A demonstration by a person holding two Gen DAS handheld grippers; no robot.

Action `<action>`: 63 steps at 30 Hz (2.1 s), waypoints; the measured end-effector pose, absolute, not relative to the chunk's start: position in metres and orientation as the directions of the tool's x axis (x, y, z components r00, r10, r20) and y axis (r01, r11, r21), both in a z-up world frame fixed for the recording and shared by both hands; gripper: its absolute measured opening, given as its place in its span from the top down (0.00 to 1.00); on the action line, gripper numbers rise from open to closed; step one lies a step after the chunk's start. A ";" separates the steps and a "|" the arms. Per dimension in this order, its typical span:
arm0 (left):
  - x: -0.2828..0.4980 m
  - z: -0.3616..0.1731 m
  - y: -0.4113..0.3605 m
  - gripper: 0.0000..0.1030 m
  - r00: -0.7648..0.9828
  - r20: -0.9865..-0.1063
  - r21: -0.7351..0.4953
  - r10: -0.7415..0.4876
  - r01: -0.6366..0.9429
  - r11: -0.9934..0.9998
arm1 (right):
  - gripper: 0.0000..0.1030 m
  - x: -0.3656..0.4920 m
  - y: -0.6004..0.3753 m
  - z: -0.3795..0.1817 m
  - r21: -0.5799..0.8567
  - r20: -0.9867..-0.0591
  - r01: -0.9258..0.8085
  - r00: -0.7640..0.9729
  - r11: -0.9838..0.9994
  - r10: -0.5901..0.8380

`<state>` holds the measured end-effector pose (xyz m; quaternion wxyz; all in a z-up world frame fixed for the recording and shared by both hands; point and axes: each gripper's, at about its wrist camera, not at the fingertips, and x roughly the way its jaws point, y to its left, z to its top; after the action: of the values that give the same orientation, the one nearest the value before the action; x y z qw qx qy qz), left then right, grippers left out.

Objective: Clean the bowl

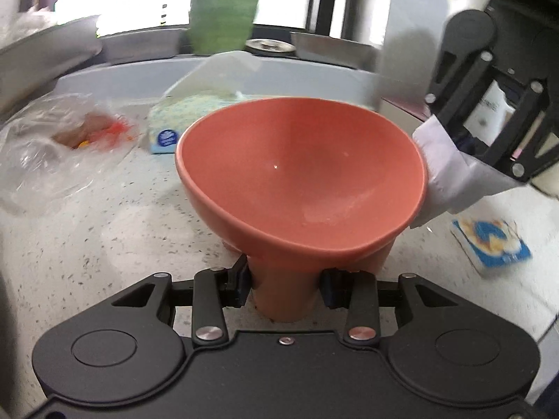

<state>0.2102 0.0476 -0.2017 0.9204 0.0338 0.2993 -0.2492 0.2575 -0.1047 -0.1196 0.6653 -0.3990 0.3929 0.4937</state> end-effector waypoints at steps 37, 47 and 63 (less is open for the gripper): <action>0.159 -0.113 0.032 0.03 0.718 -0.636 -0.108 -0.282 0.279 0.954 | 0.13 0.248 -0.190 -0.065 0.003 -0.655 -0.167 0.744 0.986 0.128; 0.116 -0.081 0.051 0.03 0.700 -0.690 -0.133 -0.184 0.126 0.983 | 0.13 0.136 -0.167 -0.055 0.046 -0.708 -0.099 0.699 0.994 0.102; 0.076 -0.067 0.038 0.03 0.657 -0.733 -0.095 -0.175 0.156 0.983 | 0.07 0.049 -0.159 -0.049 -0.045 -0.702 -0.066 0.712 0.997 0.015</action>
<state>0.0756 0.0377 -0.0671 0.9101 -0.0116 0.4041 -0.0908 0.0492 -0.1593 -0.0492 0.9246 -0.0334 0.3788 0.0220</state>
